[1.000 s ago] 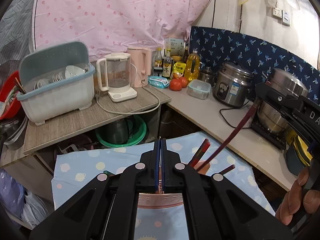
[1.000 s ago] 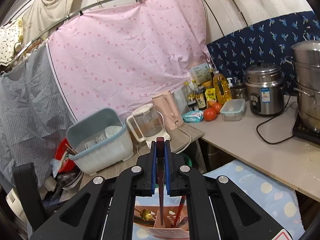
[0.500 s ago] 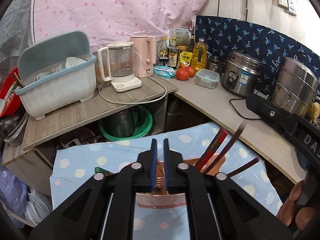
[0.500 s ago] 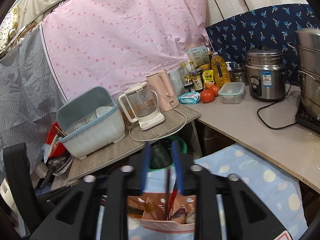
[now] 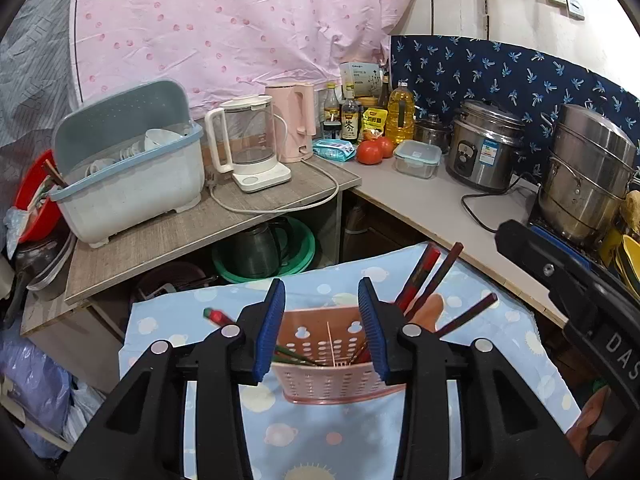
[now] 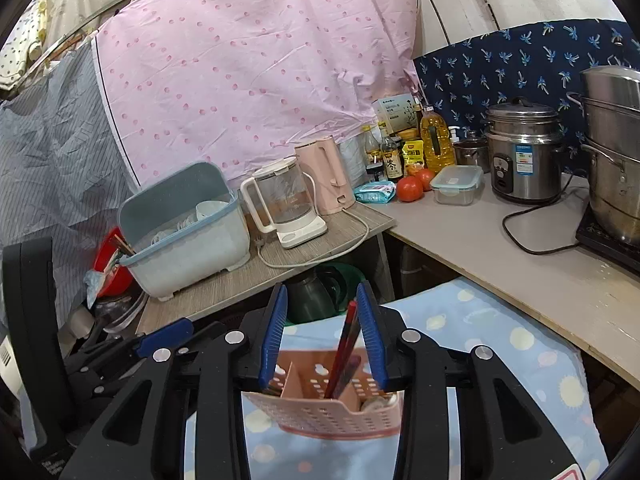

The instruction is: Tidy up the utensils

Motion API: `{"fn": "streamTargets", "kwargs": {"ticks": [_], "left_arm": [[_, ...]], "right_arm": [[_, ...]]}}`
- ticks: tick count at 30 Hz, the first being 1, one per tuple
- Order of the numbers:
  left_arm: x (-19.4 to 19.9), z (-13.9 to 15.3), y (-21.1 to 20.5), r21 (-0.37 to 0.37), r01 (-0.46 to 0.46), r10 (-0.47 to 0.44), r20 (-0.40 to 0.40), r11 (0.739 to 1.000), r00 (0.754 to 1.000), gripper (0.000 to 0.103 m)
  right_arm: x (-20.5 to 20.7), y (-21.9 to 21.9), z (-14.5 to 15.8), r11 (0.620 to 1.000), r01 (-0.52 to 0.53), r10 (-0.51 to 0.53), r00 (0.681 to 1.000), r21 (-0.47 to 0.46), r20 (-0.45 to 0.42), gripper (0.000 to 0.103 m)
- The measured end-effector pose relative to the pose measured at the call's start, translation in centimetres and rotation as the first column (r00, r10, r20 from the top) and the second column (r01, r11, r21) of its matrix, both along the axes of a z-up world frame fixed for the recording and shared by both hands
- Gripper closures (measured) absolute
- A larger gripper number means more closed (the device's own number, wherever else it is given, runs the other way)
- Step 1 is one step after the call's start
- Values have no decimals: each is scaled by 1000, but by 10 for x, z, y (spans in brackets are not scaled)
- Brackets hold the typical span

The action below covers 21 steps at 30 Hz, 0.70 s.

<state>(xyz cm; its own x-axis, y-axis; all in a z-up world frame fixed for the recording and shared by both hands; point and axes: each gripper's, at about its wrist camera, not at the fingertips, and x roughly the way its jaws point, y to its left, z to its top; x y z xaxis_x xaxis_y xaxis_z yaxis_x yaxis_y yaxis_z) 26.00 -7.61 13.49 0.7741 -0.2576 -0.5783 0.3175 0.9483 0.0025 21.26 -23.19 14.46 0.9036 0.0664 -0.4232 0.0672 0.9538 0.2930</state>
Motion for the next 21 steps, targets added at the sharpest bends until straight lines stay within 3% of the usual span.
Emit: {"fn": "streamTargets", "kwargs": {"ticks": [9,12,19,21], "left_arm": [[-38,-2,10,18,-25,25,-2,1000,1000,61],[-53,-3,10,32,-29,28,9,999,1000,52],[-82,-10,12,33,-18,18,-11,999,1000,48],[-89,-14,12,42,-25,25,-15,999,1000,42]], "right_arm": [[-47,4,-12,1000,-11,9,999,-28,-41,58],[-62,8,-16,999,-17,15,998,-36,-57,55],[-93,18,-27,997,-30,23,995,-65,-99,48],[-100,21,-31,996,-32,23,993,-81,-112,45]]}}
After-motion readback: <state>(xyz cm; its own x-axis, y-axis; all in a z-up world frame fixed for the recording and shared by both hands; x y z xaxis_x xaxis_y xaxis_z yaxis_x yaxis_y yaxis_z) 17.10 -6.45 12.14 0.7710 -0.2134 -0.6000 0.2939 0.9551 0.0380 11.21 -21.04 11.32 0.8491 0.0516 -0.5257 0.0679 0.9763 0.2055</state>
